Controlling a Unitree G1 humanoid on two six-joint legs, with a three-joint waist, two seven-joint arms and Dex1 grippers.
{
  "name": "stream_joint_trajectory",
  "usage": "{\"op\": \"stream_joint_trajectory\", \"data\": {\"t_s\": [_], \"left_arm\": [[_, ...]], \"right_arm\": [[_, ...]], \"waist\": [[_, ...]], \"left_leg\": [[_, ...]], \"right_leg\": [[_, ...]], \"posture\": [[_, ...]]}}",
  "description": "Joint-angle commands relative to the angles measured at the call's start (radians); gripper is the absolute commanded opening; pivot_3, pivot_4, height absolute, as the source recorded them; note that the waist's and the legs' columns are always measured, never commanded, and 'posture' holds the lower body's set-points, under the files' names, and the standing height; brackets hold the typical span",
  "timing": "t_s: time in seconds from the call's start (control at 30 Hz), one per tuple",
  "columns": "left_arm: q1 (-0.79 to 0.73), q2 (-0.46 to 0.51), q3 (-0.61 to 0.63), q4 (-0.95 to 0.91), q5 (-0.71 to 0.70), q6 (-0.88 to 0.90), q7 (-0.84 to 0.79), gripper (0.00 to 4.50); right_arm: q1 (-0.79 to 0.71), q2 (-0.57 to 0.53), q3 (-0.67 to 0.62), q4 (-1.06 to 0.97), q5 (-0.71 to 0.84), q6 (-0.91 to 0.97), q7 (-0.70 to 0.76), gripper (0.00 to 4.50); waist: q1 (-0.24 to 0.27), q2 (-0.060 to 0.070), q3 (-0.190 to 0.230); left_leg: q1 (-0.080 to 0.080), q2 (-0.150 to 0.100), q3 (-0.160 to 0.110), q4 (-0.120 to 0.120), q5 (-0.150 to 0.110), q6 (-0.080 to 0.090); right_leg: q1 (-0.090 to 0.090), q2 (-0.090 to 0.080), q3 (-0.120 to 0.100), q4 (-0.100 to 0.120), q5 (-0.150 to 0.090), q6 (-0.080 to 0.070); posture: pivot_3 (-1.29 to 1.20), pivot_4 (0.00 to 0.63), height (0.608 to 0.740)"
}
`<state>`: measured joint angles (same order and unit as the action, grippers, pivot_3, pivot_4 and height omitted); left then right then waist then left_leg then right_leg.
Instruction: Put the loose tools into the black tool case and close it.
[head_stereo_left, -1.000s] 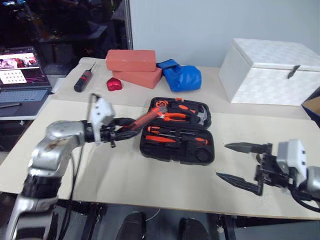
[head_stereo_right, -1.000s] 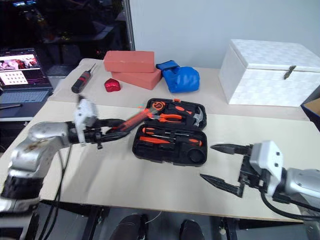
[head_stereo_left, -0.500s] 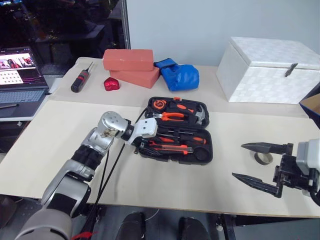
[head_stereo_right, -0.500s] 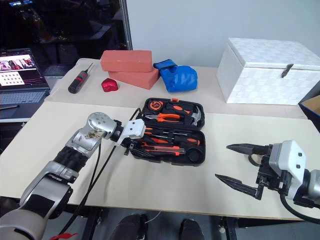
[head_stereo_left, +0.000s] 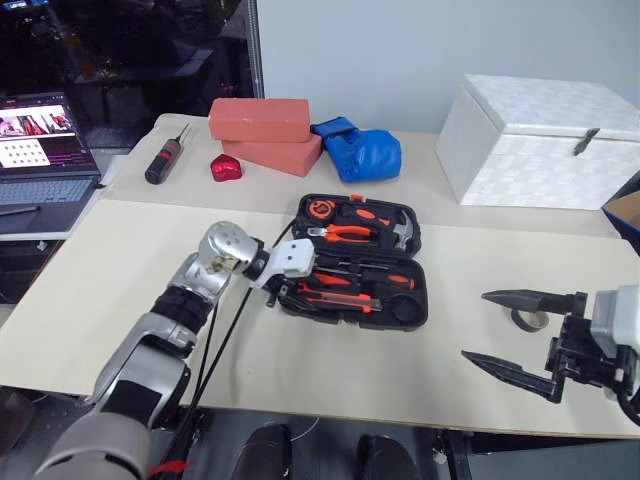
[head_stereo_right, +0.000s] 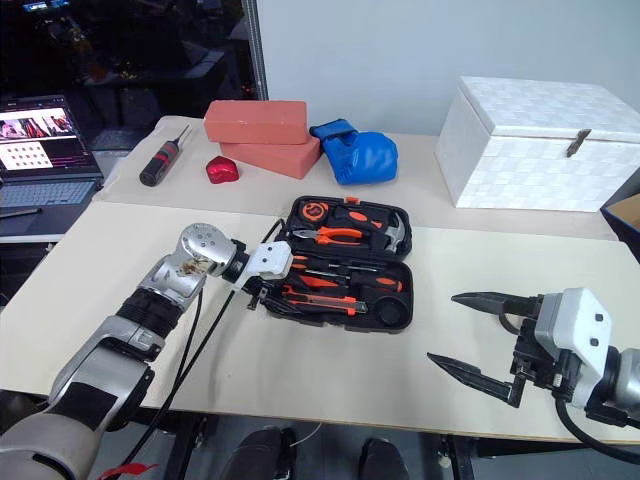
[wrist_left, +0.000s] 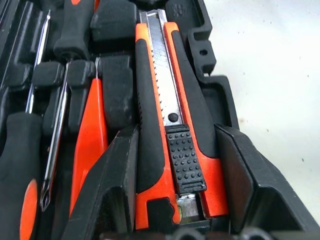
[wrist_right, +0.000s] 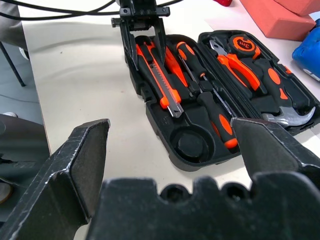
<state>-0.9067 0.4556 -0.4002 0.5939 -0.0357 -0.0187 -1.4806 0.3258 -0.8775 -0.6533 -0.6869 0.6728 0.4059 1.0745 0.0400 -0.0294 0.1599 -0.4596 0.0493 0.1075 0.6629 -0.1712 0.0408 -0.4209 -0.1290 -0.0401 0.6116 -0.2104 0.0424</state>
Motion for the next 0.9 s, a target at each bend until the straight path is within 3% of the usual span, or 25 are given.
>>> {"op": "stream_joint_trajectory", "data": {"t_s": [0.03, 0.1, 0.13, 0.17, 0.3, 0.37, 0.47, 0.6, 0.63, 0.8, 0.9], "left_arm": [[-0.019, -0.017, -0.012, 0.014, 0.021, -0.006, -0.021, 1.78], [-0.018, -0.018, -0.007, 0.019, 0.024, -0.005, -0.020, 1.78], [-0.019, -0.016, -0.002, 0.020, 0.023, -0.004, -0.020, 2.78], [-0.021, -0.013, 0.003, 0.020, 0.022, -0.003, -0.021, 2.89], [-0.026, -0.005, 0.078, -0.020, -0.058, 0.047, -0.035, 4.32], [-0.027, 0.002, 0.128, -0.066, -0.128, 0.137, -0.055, 4.32], [0.003, -0.009, 0.194, -0.142, -0.196, 0.262, 0.011, 3.59], [0.072, -0.029, 0.223, -0.267, -0.225, 0.367, 0.097, 2.29], [0.092, -0.033, 0.224, -0.298, -0.228, 0.392, 0.122, 1.72], [0.254, -0.001, 0.073, -0.389, -0.067, 0.439, 0.239, 0.04], [0.285, 0.003, 0.025, -0.399, -0.019, 0.449, 0.284, 0.04]], "right_arm": [[-0.002, -0.002, -0.027, -0.023, 0.011, -0.005, -0.015, 4.50], [0.000, -0.002, -0.027, -0.025, 0.012, -0.005, -0.019, 4.50], [0.000, -0.002, -0.028, -0.026, 0.012, -0.005, -0.020, 4.50], [0.001, -0.003, -0.029, -0.026, 0.013, -0.005, -0.020, 4.50], [0.004, 0.000, -0.030, -0.027, 0.011, -0.006, -0.022, 4.50], [0.005, 0.003, -0.029, -0.028, 0.011, -0.009, -0.025, 4.50], [0.001, 0.012, -0.017, -0.025, 0.010, -0.014, -0.032, 4.50], [-0.007, 0.019, -0.009, -0.027, 0.018, -0.011, -0.044, 4.50], [-0.007, 0.019, -0.008, -0.029, 0.020, -0.010, -0.046, 4.50], [-0.013, -0.001, 0.016, -0.018, 0.002, 0.011, -0.057, 4.50], [0.007, -0.019, 0.023, -0.026, -0.021, 0.039, -0.068, 4.50]], "waist": [[0.000, 0.000, 0.000], [0.000, 0.000, 0.000], [0.000, 0.000, 0.000], [0.000, 0.000, 0.000], [-0.004, 0.000, 0.000], [-0.005, 0.000, 0.000], [-0.004, 0.000, 0.000], [-0.004, 0.000, 0.000], [-0.003, 0.000, 0.000], [-0.004, 0.000, 0.000], [0.000, 0.001, -0.002]], "left_leg": [[0.000, 0.000, 0.000, 0.000, 0.000, 0.000], [0.000, 0.000, 0.000, 0.000, 0.000, 0.000], [0.000, 0.000, 0.000, 0.000, 0.000, 0.000], [0.000, 0.000, 0.000, 0.000, 0.000, 0.000], [0.000, 0.000, 0.000, 0.000, 0.000, 0.000], [0.000, 0.000, -0.001, 0.000, 0.000, 0.000], [0.000, 0.000, -0.002, 0.000, 0.000, 0.000], [0.000, 0.000, -0.003, 0.001, 0.000, 0.000], [0.000, 0.000, -0.003, 0.002, 0.000, 0.000], [0.001, 0.000, -0.003, 0.002, 0.000, 0.000], [0.002, 0.000, -0.004, 0.003, 0.000, 0.000]], "right_leg": [[0.000, 0.000, 0.000, 0.000, 0.000, 0.000], [0.000, 0.000, 0.000, 0.000, 0.000, 0.000], [0.000, 0.000, 0.000, 0.000, 0.000, 0.000], [0.000, 0.000, 0.000, 0.000, 0.000, 0.000], [0.000, 0.000, 0.000, 0.000, 0.000, 0.000], [0.000, 0.000, 0.000, 0.001, 0.001, 0.001], [0.000, 0.000, 0.000, 0.002, 0.000, 0.001], [0.001, 0.000, 0.000, 0.002, -0.002, 0.005], [0.001, 0.000, 0.000, 0.002, -0.002, 0.005], [0.001, 0.000, 0.000, 0.002, -0.002, 0.005], [0.002, 0.001, 0.000, 0.003, -0.002, 0.004]], "posture": [[0.00, 0.150, 0.740], [0.00, 0.150, 0.740], [0.00, 0.150, 0.740], [0.00, 0.150, 0.740], [0.00, 0.150, 0.740], [0.00, 0.150, 0.740], [0.00, 0.150, 0.740], [0.00, 0.150, 0.740], [0.00, 0.150, 0.740], [0.00, 0.150, 0.740], [0.00, 0.150, 0.740]]}}
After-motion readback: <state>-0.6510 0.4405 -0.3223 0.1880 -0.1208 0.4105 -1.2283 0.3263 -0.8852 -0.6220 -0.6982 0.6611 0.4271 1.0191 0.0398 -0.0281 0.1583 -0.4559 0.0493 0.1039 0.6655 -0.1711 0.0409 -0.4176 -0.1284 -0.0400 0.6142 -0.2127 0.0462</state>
